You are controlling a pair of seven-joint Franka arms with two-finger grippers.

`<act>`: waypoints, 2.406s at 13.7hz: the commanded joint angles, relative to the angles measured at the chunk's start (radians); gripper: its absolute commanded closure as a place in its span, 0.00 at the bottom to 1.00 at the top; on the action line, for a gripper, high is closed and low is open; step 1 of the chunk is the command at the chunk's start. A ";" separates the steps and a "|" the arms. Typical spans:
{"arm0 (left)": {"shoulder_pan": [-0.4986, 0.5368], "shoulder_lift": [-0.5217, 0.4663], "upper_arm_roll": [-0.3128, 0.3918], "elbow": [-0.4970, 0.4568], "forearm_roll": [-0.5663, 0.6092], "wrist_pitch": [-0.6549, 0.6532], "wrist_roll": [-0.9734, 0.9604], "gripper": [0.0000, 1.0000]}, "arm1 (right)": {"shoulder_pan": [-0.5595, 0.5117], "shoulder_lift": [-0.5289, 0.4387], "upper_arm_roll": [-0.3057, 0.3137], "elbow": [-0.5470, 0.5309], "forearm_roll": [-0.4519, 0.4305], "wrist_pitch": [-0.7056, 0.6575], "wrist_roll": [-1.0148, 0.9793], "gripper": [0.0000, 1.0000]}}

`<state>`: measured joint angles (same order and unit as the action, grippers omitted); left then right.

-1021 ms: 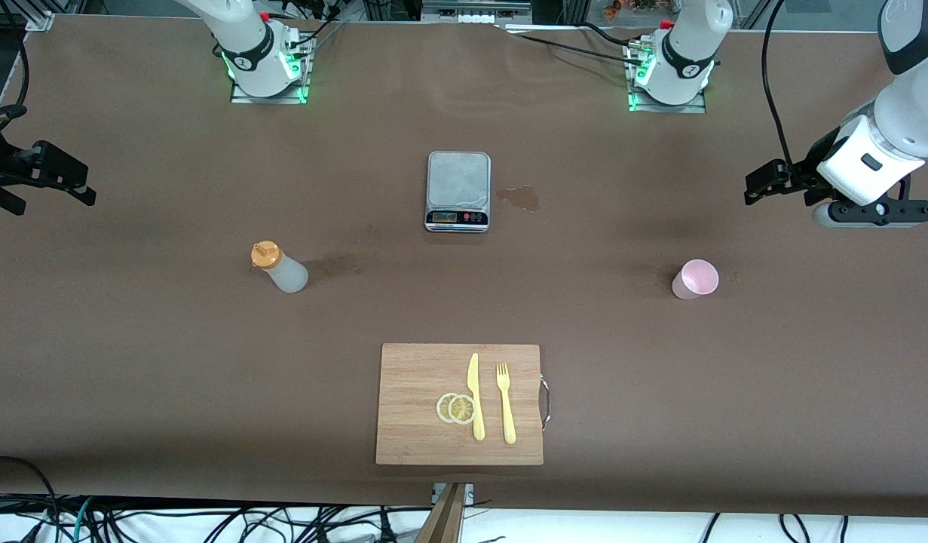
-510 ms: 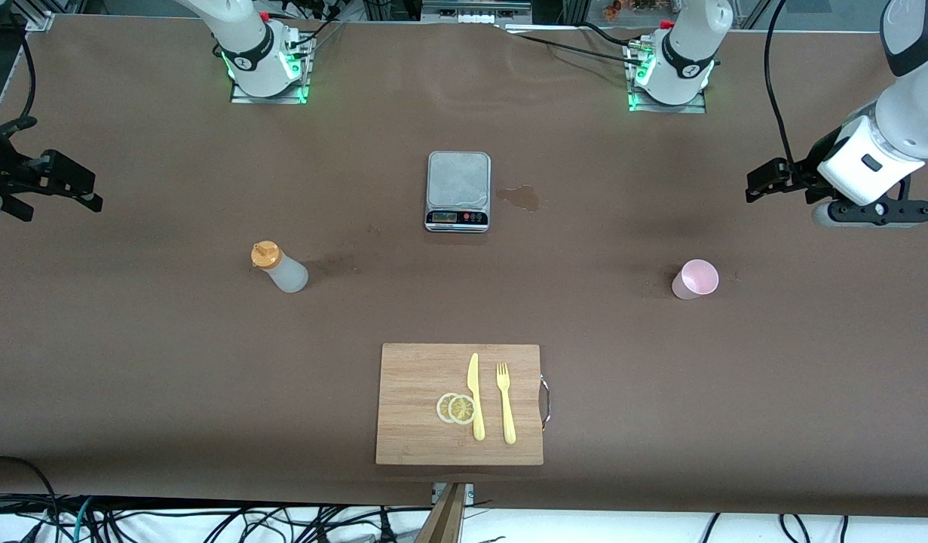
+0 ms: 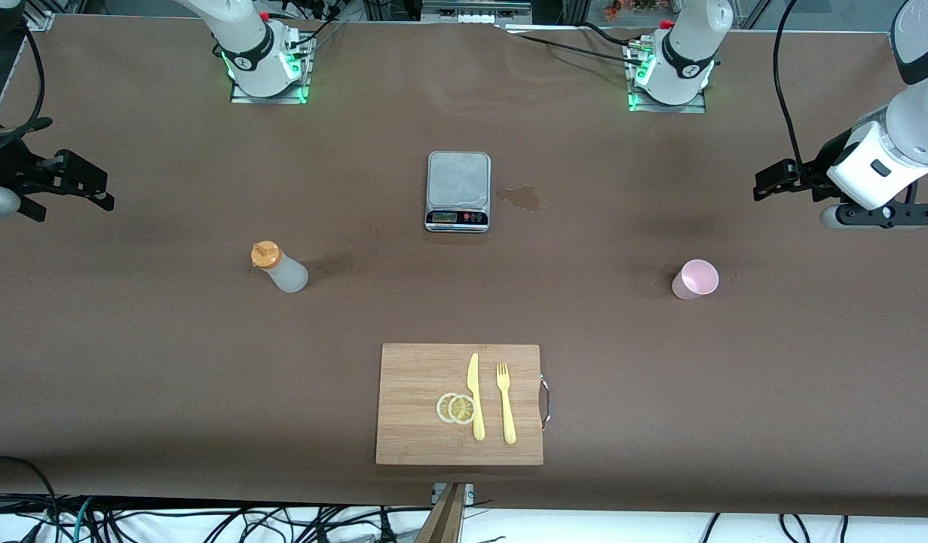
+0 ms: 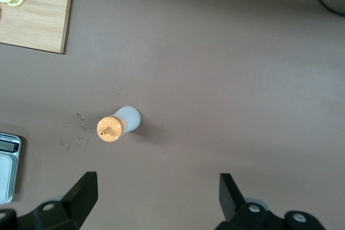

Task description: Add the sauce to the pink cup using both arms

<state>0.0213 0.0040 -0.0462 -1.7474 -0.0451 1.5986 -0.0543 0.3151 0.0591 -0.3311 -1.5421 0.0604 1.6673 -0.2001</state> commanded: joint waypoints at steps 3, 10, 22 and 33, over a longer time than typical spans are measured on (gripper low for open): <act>0.011 -0.010 -0.012 0.005 0.022 -0.006 0.024 0.00 | -0.001 -0.031 0.006 -0.007 0.010 -0.018 -0.080 0.00; 0.011 -0.001 -0.014 0.003 0.021 0.009 0.024 0.00 | -0.005 -0.021 -0.002 -0.009 0.029 -0.041 -0.108 0.00; 0.072 0.346 -0.009 -0.178 0.021 0.529 0.322 0.00 | -0.007 -0.033 -0.046 0.000 0.016 -0.037 -0.122 0.00; 0.066 0.464 -0.003 -0.181 0.019 0.604 0.479 0.91 | -0.011 -0.025 -0.051 -0.007 0.032 -0.037 -0.121 0.00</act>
<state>0.0876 0.4631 -0.0495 -1.9342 -0.0440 2.1866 0.4141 0.3052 0.0383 -0.3793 -1.5437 0.0806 1.6372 -0.3121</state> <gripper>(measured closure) 0.480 0.000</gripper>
